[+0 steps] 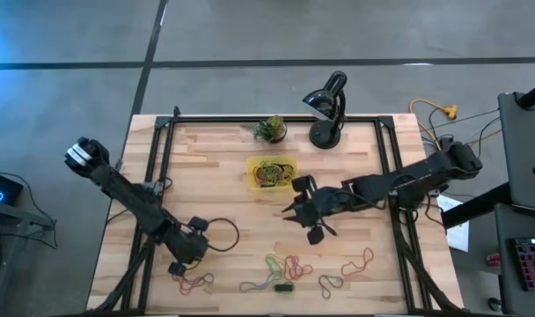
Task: Pick and place rubber bands into bin
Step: Put the yellow rubber band in the yellow bin
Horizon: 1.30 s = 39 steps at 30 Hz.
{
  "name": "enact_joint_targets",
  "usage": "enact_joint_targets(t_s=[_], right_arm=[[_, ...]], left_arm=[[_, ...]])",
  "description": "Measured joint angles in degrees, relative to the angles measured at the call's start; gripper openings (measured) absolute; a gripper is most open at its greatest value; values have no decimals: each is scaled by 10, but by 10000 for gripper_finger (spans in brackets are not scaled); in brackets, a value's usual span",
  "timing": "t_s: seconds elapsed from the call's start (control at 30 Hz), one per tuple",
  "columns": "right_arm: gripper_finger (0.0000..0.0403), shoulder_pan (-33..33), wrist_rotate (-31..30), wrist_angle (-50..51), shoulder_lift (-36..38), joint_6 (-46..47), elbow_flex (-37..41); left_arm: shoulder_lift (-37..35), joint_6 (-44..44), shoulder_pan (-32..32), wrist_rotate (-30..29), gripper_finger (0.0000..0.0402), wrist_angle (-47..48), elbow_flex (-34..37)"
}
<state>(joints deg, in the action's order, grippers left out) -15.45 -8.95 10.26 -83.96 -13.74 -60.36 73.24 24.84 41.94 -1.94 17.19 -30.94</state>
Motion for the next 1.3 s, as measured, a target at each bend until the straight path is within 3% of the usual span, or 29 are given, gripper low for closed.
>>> enact_joint_targets(t_s=[0.5, 0.83, 1.3], right_arm=[[68, -38, 0, 0, 11, 1, 0], [68, -38, -1, 0, 11, 13, 0], [63, -38, -1, 3, 11, 18, 0]], left_arm=[[65, 107, 14, -1, 107, 38, -7], [146, 104, 18, -14, 67, 99, -50], [149, 61, 20, -52, 49, 120, -59]])
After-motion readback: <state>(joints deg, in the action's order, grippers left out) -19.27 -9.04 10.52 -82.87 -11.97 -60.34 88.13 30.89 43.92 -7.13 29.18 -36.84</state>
